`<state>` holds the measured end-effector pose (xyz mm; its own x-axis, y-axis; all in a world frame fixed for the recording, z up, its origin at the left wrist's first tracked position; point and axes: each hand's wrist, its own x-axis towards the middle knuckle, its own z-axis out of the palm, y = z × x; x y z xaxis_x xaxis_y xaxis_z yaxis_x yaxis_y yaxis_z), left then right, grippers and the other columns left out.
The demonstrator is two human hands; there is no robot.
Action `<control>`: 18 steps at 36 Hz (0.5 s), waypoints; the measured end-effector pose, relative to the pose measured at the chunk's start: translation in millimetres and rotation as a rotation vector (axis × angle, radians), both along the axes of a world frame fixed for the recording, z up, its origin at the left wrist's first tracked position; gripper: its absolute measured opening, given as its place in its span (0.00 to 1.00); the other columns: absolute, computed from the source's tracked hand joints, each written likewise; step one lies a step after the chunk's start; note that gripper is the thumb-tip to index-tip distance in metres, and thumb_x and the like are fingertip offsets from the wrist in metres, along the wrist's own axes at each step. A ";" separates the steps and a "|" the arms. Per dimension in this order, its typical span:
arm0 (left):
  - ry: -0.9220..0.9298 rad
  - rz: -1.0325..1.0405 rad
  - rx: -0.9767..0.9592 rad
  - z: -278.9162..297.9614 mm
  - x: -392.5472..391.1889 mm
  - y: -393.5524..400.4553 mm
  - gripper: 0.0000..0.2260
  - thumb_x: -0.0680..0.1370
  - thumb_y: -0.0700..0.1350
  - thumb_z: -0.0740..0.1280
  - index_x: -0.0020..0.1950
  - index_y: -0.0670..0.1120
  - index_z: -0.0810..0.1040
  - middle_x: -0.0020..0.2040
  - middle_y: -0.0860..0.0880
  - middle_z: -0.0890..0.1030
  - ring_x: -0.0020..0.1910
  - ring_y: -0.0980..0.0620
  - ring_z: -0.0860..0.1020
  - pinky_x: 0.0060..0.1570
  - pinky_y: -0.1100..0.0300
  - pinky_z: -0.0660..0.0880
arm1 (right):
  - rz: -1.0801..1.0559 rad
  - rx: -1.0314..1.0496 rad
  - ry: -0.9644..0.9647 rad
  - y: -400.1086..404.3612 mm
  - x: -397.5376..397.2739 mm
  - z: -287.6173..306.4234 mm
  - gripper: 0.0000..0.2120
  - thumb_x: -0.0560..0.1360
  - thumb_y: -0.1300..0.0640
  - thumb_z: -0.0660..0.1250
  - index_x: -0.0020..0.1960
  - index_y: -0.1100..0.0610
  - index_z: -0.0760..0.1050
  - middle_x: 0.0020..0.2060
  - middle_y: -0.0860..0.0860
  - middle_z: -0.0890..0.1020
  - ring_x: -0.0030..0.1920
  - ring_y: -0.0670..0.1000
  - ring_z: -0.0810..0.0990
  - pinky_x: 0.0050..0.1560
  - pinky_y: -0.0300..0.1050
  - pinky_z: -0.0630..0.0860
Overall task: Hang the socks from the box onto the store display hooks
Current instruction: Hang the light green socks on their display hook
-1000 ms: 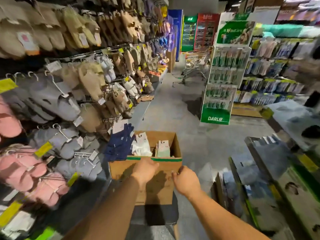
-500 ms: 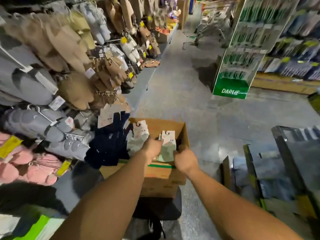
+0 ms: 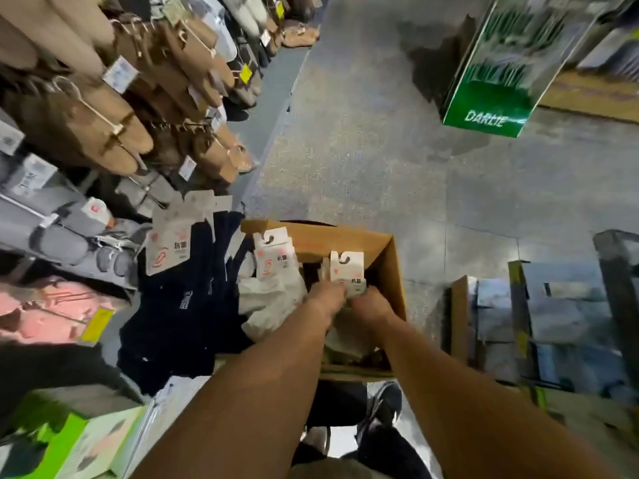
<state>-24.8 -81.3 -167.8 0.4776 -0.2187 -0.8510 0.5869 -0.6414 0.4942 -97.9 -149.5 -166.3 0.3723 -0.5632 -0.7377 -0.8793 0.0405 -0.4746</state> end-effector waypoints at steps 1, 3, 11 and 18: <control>0.020 0.010 0.001 -1.4 0.4 1.2 0.19 0.80 0.52 0.67 0.69 0.47 0.77 0.65 0.46 0.80 0.63 0.44 0.76 0.61 0.50 0.70 | 0.033 0.012 -0.009 0.7 1.4 3.0 0.18 0.80 0.50 0.62 0.66 0.56 0.70 0.61 0.53 0.78 0.60 0.56 0.77 0.56 0.48 0.73; 0.043 0.032 -0.001 -4.7 0.7 -0.3 0.20 0.78 0.52 0.68 0.68 0.48 0.78 0.64 0.47 0.80 0.62 0.45 0.76 0.58 0.51 0.70 | 0.028 0.052 -0.022 1.0 3.1 5.4 0.19 0.78 0.48 0.66 0.65 0.55 0.73 0.58 0.52 0.80 0.55 0.54 0.78 0.53 0.46 0.72; -0.122 0.041 0.104 -6.7 -1.5 -4.9 0.19 0.79 0.51 0.67 0.67 0.46 0.77 0.64 0.45 0.80 0.60 0.43 0.78 0.56 0.51 0.77 | -0.136 0.089 -0.118 4.9 1.7 17.7 0.12 0.76 0.51 0.67 0.59 0.50 0.76 0.52 0.50 0.82 0.53 0.53 0.80 0.57 0.52 0.77; -0.161 0.004 0.074 7.2 -6.3 -4.8 0.18 0.82 0.49 0.63 0.71 0.45 0.73 0.68 0.45 0.77 0.66 0.43 0.75 0.56 0.55 0.72 | -0.139 -0.002 -0.119 12.1 0.8 15.4 0.15 0.77 0.46 0.65 0.61 0.50 0.73 0.52 0.50 0.82 0.52 0.52 0.80 0.56 0.53 0.78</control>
